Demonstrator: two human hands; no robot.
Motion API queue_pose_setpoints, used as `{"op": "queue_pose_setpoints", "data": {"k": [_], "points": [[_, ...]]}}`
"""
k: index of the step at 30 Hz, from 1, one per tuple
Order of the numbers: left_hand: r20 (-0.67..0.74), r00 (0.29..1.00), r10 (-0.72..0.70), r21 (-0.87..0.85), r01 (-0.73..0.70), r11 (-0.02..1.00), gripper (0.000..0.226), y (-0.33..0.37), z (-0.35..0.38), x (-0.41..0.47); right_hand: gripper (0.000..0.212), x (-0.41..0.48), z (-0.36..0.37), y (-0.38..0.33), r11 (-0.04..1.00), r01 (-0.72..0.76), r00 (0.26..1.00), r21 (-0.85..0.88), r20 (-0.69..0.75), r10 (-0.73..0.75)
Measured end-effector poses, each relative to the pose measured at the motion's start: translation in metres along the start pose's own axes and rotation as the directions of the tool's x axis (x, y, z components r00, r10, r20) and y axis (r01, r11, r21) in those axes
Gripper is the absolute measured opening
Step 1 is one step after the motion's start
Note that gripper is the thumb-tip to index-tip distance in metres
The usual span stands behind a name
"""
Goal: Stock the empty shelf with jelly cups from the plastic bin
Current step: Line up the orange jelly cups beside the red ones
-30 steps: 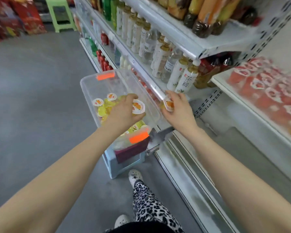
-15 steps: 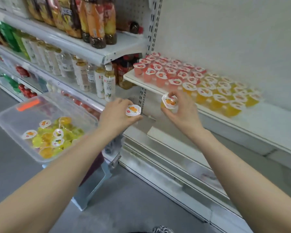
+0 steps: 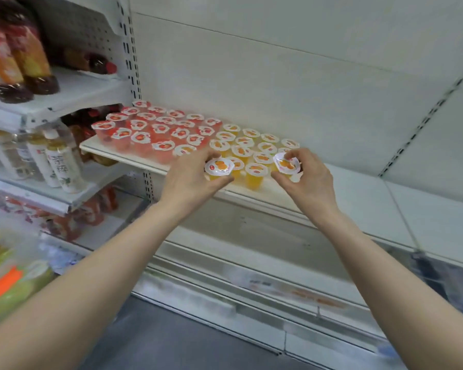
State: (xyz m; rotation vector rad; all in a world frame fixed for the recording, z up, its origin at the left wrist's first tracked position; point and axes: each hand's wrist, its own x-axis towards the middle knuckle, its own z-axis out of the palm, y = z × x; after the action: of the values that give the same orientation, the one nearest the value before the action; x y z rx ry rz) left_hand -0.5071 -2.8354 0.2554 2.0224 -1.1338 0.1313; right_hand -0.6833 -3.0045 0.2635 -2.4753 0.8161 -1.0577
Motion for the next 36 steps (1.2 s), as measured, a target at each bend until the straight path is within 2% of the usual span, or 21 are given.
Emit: {"op": "queue_pose_setpoints", "data": {"k": [4, 10, 16, 27, 32, 36], "points": [[0.015, 1.000, 0.011, 0.004, -0.011, 1.000, 0.053, 0.024, 0.024, 0.011, 0.035, 0.007, -0.006, 0.043, 0.994, -0.100, 0.992, -0.037, 0.068, 0.103], [0.020, 0.999, 0.026, 0.083, -0.028, 0.996, 0.047, 0.036, 0.045, 0.019, 0.036, 0.016, 0.017, 0.079, 0.985, -0.143, 0.969, -0.098, 0.189, 0.160], [0.035, 0.999, 0.021, 0.111, -0.024, 0.994, 0.045, 0.037, 0.055, 0.023, 0.035, 0.035, 0.034, 0.093, 0.990, -0.133, 0.965, -0.056, 0.220, 0.142], [0.072, 0.990, 0.119, 0.156, -0.129, 0.979, 0.045, 0.045, 0.075, 0.032, 0.035, 0.059, 0.050, 0.108, 0.996, -0.078, 0.967, -0.047, 0.238, 0.087], [0.057, 0.963, 0.262, 0.263, -0.268, 0.927, 0.044, 0.057, 0.093, 0.038, 0.043, 0.057, 0.040, 0.116, 0.984, 0.051, 0.957, -0.172, 0.288, 0.001], [0.051, 0.944, 0.325, 0.293, -0.326, 0.899, 0.045, 0.069, 0.113, 0.042, 0.047, 0.055, 0.022, 0.125, 0.973, 0.135, 0.966, -0.189, 0.245, -0.087]]}}
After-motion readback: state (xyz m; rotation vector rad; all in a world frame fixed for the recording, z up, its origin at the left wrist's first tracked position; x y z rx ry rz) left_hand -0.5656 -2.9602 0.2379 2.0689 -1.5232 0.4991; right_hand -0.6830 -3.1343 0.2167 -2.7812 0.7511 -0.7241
